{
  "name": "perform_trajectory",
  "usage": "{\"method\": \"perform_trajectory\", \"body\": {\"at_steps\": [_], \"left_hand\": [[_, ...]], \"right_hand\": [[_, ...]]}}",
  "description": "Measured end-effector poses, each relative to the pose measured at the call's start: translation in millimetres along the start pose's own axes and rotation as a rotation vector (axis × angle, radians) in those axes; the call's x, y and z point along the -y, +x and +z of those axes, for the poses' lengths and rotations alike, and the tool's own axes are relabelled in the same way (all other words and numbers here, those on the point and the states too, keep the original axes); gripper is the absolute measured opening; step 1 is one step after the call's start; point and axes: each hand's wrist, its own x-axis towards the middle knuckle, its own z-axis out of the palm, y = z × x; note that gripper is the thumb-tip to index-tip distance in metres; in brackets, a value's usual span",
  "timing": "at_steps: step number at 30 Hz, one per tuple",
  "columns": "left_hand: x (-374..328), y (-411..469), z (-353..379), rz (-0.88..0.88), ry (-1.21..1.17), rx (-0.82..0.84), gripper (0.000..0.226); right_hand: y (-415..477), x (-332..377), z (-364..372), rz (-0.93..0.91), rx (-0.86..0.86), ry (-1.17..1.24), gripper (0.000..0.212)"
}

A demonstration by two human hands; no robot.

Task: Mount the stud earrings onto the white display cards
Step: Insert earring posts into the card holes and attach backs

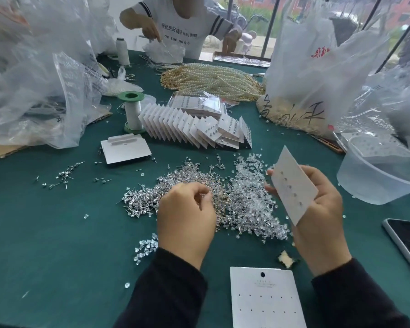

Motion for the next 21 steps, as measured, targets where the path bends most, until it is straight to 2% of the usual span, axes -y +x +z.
{"method": "perform_trajectory", "body": {"at_steps": [4,10,17,21], "left_hand": [[3.4,-4.5,7.1,0.061,0.262,0.233,0.017],[2.6,-3.4,8.1,0.067,0.284,0.214,0.009],[-2.5,-2.6,4.1,0.076,0.028,0.085,0.013],[-7.5,-4.1,1.8,0.055,-0.223,0.111,0.015]], "right_hand": [[3.2,0.9,-1.0,0.139,-0.056,0.169,0.021],[1.9,4.0,-3.6,0.209,0.010,0.226,0.026],[-1.3,7.4,-1.3,0.335,0.194,0.386,0.023],[-2.2,4.8,0.9,0.411,0.261,0.453,0.037]]}}
